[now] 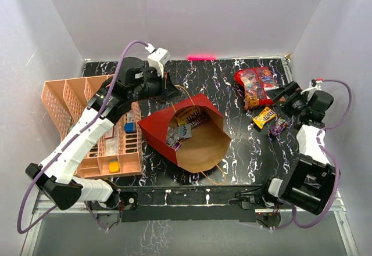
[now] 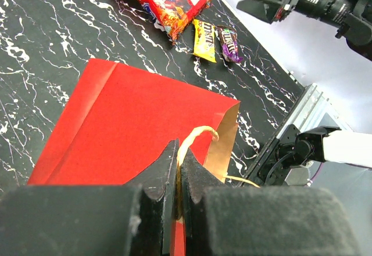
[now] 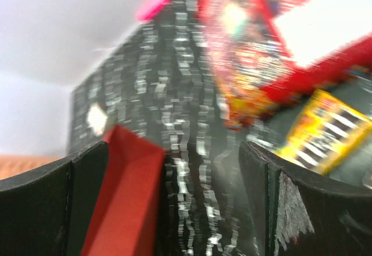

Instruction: Take the snacks out of the paper bag

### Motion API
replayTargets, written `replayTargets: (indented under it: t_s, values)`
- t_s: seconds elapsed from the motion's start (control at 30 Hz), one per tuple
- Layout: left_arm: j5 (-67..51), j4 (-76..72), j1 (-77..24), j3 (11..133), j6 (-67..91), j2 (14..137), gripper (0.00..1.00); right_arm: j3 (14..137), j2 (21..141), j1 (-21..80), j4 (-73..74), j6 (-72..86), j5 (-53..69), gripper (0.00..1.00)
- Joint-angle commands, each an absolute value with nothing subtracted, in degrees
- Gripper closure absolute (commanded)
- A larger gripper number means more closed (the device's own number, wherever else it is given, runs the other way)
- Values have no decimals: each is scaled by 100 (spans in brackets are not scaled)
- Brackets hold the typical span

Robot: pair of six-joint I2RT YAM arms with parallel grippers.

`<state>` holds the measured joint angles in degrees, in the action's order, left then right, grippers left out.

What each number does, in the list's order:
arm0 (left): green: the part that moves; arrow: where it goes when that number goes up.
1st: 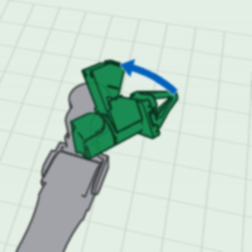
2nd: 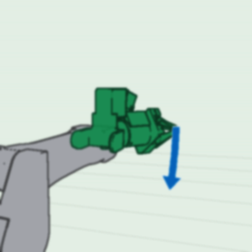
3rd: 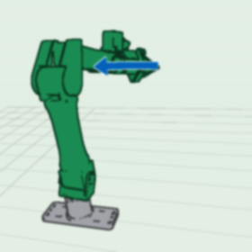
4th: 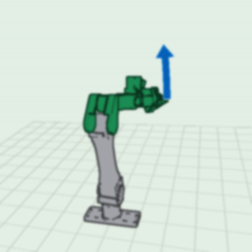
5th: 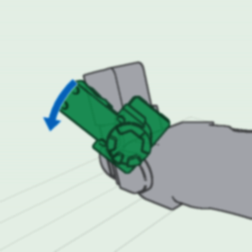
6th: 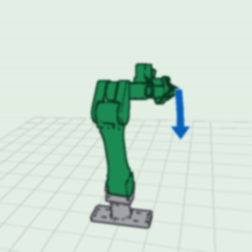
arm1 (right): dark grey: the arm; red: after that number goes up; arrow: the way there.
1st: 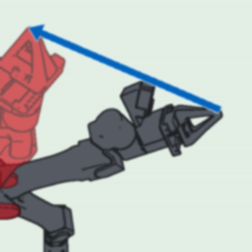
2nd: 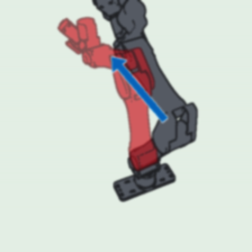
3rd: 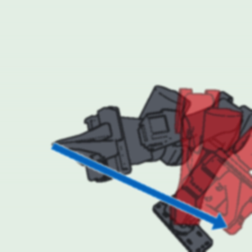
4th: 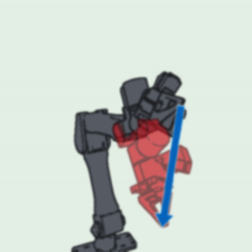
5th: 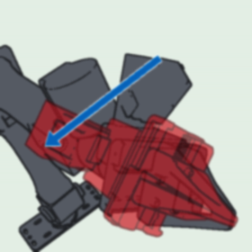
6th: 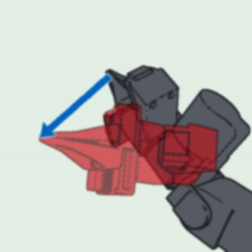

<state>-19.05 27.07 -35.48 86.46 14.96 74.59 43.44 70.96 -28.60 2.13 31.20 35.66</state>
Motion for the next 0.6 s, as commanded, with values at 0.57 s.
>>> replayTargets:
  t_s: [0.57]
  values:
    - [-1902,2653,-3568,8733,1407,7371,100,6138,4906,2488,2041,-412,4171,2]
